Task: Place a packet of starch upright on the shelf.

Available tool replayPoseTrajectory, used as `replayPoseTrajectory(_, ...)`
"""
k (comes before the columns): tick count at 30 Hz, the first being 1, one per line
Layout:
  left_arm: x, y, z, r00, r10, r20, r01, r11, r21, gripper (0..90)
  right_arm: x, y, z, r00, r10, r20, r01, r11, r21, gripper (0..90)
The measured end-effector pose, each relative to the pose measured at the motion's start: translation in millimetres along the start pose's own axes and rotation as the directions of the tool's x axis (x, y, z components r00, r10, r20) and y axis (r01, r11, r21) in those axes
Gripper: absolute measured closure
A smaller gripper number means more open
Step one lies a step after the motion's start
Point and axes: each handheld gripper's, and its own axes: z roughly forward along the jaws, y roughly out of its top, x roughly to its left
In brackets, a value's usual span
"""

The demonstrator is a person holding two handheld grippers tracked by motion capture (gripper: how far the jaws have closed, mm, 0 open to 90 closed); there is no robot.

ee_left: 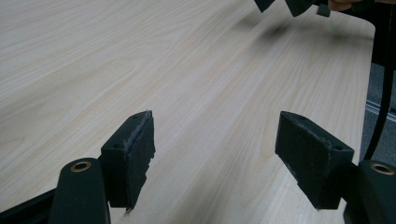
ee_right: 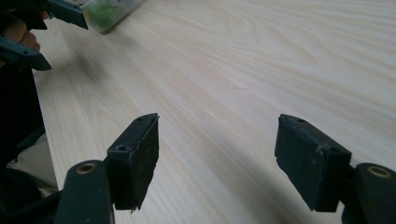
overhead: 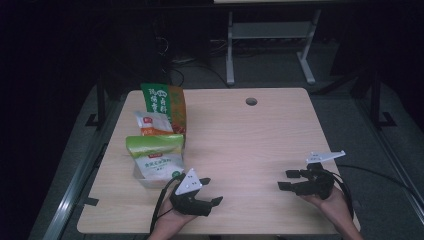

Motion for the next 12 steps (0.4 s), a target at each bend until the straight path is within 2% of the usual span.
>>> replayPoseTrajectory(6,1.1,-0.3,-0.2,0.9999,0.012,0.002,-0.012,0.9999,0.01,27.6,6.8,-14.4,-5.7,0.9999,0.004,0.011,-0.003,1.0,-0.021,28.4)
replayPoseTrajectory(12,-2.1,0.4,1.4,0.9997,0.02,0.012,-0.02,0.9997,0.013,27.3,21.6,-19.3,-5.8,0.9979,-0.056,0.033,0.057,0.998,-0.021,27.2)
